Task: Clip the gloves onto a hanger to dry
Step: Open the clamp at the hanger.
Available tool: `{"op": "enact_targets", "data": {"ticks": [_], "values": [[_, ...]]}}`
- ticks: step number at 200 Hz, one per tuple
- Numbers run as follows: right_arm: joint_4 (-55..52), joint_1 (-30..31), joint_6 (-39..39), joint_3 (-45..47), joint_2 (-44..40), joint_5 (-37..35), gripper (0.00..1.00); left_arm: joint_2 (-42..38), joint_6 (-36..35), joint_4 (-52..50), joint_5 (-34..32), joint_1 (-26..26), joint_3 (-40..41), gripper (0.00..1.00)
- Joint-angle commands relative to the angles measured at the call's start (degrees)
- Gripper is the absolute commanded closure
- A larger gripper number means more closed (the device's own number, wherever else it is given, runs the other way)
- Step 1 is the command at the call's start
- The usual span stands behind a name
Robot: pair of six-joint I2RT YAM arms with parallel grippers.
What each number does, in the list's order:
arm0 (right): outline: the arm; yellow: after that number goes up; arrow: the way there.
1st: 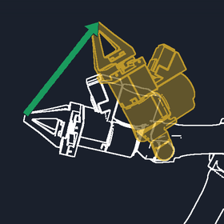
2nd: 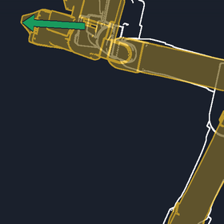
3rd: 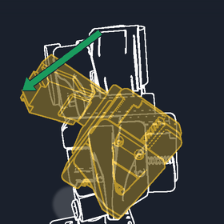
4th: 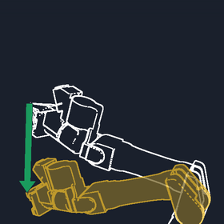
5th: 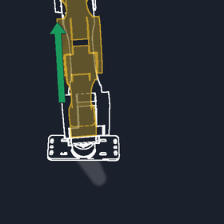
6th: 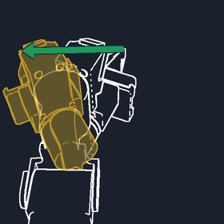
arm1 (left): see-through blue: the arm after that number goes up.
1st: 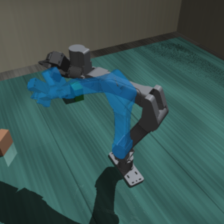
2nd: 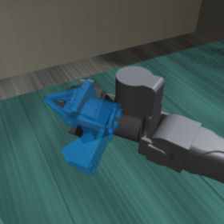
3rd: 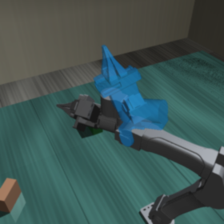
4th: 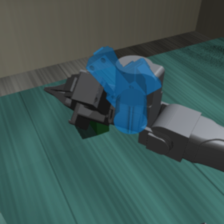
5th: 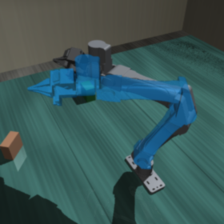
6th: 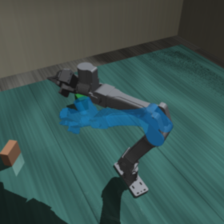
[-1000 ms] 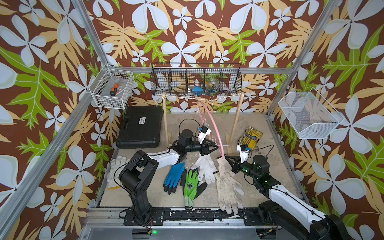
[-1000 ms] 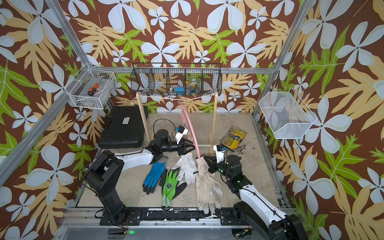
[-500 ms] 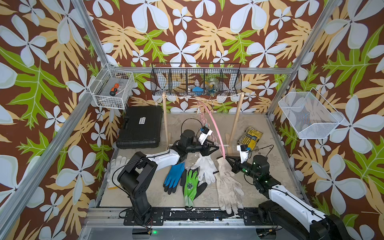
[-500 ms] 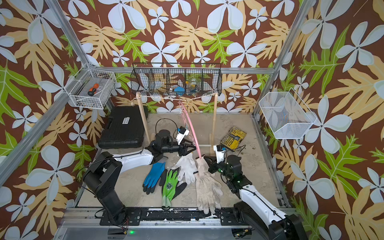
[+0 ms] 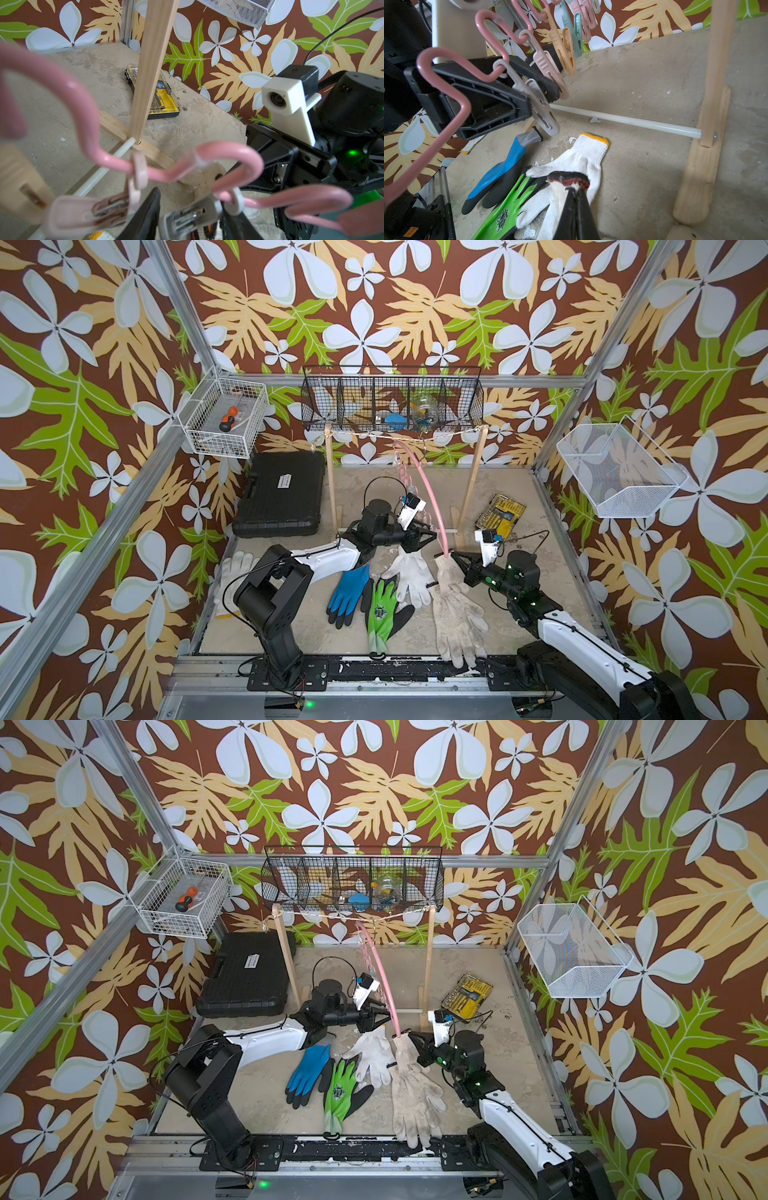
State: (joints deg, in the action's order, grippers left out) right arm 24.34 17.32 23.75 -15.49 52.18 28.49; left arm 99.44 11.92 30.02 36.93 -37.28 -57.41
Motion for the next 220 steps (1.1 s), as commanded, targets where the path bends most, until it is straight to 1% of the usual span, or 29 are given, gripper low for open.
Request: {"op": "enact_targets", "data": {"ticks": [1, 46, 89, 115, 144, 164, 182, 199, 220], "values": [[1.3, -0.02, -0.04, 0.08, -0.24, 0.16, 1.0, 0.32, -0.23, 0.76, 1.32, -0.05, -0.51, 0.55], [1.54, -0.17, -0.02, 0.19, -0.02, 0.26, 1.0, -0.12, -0.28, -0.42, 0.18, -0.04, -0.93, 0.56], [1.51, -0.27, 0.07, 0.3, -0.33, 0.27, 1.0, 0.05, -0.41, -1.01, 0.34, -0.07, -1.24, 0.63], [1.76, -0.36, 0.13, 0.28, -0.41, 0.6, 1.0, 0.14, -0.61, -0.9, 0.9, -0.05, -1.54, 0.64], [2.21, -0.36, 0.38, 0.43, -0.3, 0.93, 1.0, 0.24, -0.53, -0.25, 1.91, -0.05, -1.56, 0.67], [2.62, -0.36, 0.58, 0.46, -0.3, 1.12, 1.0, 0.06, -0.53, 0.29, 2.35, -0.03, -1.39, 0.73], [3.22, -0.36, 0.92, 0.63, -0.3, 1.1, 1.0, -0.11, -0.57, 0.62, 2.53, -0.01, -1.31, 0.74], [4.09, -0.36, 1.43, 0.86, -0.32, 1.39, 1.0, -0.06, -0.5, 1.0, 3.02, 0.01, -1.31, 0.81], [5.1, -0.36, 1.99, 1.06, -0.4, 1.7, 1.0, -0.12, -0.12, 1.71, 3.4, 0.01, -1.09, 0.82]]}}
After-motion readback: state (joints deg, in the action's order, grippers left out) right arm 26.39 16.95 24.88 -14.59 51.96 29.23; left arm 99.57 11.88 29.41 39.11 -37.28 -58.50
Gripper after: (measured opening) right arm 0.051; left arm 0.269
